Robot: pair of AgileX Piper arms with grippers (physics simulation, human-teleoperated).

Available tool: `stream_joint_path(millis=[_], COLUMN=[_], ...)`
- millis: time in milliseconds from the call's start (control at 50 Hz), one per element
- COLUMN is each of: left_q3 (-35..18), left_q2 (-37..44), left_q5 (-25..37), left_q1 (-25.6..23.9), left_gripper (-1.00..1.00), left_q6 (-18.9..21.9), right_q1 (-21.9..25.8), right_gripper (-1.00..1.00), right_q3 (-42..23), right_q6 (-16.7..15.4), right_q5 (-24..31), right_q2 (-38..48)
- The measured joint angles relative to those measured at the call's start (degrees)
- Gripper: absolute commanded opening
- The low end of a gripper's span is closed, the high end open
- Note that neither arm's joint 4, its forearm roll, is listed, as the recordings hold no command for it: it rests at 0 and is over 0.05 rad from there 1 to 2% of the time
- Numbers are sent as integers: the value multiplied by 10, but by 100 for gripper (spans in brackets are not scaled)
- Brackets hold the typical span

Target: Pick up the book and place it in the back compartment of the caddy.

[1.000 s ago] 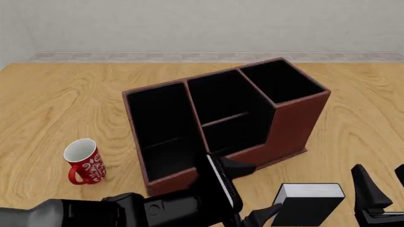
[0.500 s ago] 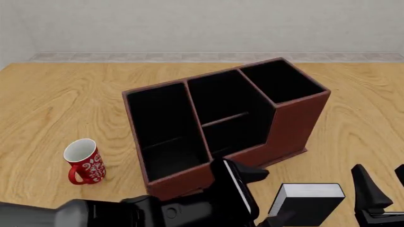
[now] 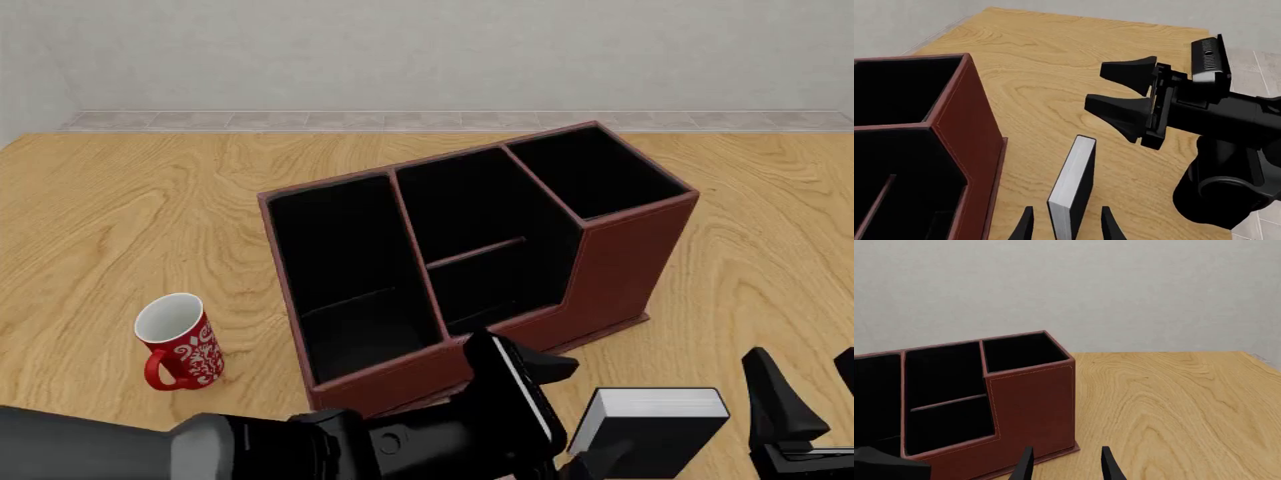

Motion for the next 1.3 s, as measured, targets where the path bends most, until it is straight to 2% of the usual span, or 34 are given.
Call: stream_joint_path(millis=[1300], left_q3=[-81], left_q2=[99], left_q5=[34], left_q1=[-3], left_gripper=[100], left_q6=[-8], right_q1=[0], right_gripper=[100], right_q3=[0], right_q6=[0], right_q5=[-1], right_q2=[1])
